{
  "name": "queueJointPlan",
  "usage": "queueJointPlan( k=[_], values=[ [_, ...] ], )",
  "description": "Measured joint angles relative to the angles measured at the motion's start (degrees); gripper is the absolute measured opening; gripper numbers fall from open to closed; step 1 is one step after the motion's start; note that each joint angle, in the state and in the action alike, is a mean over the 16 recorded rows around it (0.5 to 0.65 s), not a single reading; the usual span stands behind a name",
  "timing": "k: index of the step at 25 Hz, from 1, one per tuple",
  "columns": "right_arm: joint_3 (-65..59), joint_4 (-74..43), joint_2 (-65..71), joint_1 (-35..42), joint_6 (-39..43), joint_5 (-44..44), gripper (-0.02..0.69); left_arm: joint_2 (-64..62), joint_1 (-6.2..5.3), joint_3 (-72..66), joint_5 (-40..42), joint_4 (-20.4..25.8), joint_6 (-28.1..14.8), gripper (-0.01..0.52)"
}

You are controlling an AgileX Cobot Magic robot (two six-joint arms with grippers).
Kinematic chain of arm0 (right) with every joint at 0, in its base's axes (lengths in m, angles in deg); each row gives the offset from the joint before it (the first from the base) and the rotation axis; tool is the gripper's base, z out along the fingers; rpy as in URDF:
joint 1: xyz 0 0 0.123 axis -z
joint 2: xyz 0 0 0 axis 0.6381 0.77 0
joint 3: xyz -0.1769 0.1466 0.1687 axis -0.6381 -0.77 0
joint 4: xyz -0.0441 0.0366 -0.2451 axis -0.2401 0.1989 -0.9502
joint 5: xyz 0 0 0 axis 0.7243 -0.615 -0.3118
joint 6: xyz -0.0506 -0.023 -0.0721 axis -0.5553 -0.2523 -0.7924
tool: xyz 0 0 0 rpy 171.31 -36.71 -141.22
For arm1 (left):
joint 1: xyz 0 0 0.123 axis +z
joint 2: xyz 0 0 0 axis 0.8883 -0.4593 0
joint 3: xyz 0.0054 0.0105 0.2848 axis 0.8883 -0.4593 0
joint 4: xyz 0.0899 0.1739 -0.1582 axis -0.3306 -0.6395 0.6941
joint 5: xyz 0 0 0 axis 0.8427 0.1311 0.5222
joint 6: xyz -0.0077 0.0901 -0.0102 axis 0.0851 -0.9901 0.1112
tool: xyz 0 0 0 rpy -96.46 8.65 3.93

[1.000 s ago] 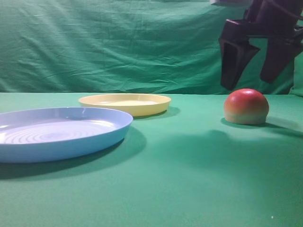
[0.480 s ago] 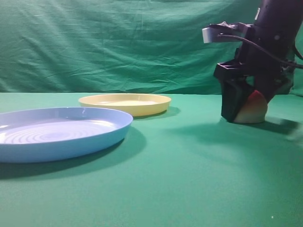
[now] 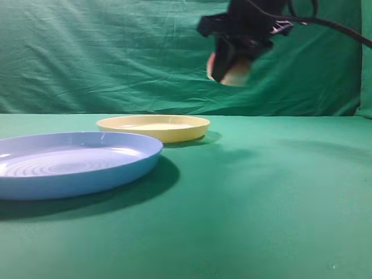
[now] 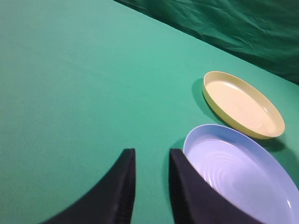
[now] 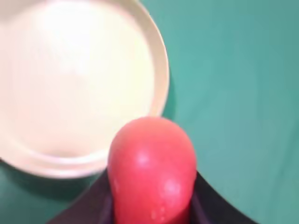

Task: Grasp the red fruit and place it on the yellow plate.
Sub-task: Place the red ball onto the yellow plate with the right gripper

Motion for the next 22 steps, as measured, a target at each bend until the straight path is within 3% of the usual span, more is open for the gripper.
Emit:
queueJointPlan(
  k=[3,11,15,18,22],
  values=[
    [4.4,0.2,3.5,-1.6,0.0,0.0,0.271,0.0,0.00,0.0,0.0,0.0,0.0,0.157],
    [11.6,0.7,10.6,-3.1,0.1,-4.1,0.476,0.0,0.00,0.0,0.0,0.0,0.0,0.157],
    [12.8,0.9,9.6,-3.1,0.1,-7.5,0.535,0.0,0.00,0.0,0.0,0.0,0.0,0.157],
    [13.0,1.0,6.4,-3.1,0.6,-10.8,0.505,0.0,0.00,0.0,0.0,0.0,0.0,0.157],
    [13.0,0.9,-0.1,-3.1,2.2,-16.2,0.363,0.0,0.00,0.0,0.0,0.0,0.0,0.157]
  ],
)
